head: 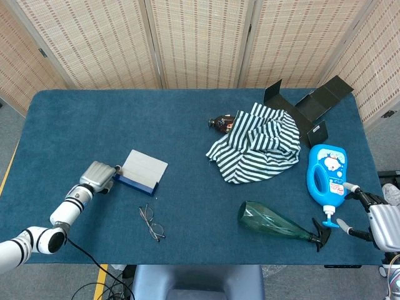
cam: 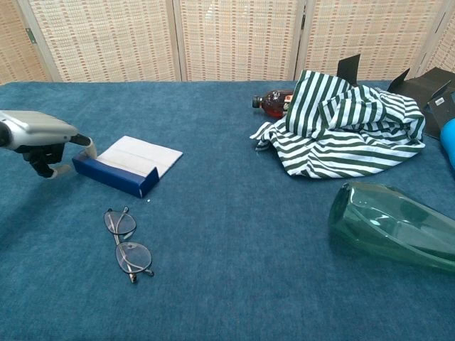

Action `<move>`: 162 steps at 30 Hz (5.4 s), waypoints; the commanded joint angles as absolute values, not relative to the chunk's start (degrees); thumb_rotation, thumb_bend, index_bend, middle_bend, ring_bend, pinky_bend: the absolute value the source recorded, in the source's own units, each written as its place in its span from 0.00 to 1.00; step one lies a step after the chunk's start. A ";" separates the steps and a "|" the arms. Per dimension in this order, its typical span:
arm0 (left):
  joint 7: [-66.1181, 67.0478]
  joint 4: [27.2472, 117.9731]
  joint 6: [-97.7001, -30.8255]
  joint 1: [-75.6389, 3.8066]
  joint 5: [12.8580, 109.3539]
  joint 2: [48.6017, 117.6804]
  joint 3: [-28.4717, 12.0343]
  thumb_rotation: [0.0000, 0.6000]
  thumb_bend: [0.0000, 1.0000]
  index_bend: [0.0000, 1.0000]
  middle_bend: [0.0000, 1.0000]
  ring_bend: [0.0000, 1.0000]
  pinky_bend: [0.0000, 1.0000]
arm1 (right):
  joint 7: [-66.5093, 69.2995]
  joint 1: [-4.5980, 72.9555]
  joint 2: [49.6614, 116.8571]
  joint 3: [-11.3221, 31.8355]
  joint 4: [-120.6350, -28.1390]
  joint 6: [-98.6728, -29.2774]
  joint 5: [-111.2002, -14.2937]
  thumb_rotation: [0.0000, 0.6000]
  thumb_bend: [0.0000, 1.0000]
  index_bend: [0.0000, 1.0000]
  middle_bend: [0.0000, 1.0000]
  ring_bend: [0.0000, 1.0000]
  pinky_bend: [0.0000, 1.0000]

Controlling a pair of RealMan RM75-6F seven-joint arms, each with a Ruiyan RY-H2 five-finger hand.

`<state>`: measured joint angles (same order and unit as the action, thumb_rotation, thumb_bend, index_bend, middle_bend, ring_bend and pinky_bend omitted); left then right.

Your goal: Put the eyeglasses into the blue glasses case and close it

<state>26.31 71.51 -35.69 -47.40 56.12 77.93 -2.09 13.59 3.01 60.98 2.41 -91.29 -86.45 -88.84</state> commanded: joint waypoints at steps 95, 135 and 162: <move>51.66 99.34 -61.33 -50.45 23.96 66.95 11.61 1.00 0.69 0.30 1.00 0.96 0.99 | 16.40 2.27 61.54 2.37 -89.31 -87.76 -89.99 1.00 0.19 0.18 0.40 0.47 0.36; 37.23 91.87 -54.84 -53.04 39.66 75.06 1.37 1.00 0.69 0.21 1.00 0.95 0.99 | 17.43 0.32 61.01 2.20 -88.85 -89.96 -89.57 1.00 0.19 0.18 0.41 0.48 0.36; 33.74 68.24 -49.53 -53.32 52.04 91.85 -4.14 1.00 0.30 0.31 0.99 0.94 0.98 | 17.33 0.37 60.91 2.20 -88.70 -89.04 -88.84 1.00 0.19 0.18 0.41 0.49 0.37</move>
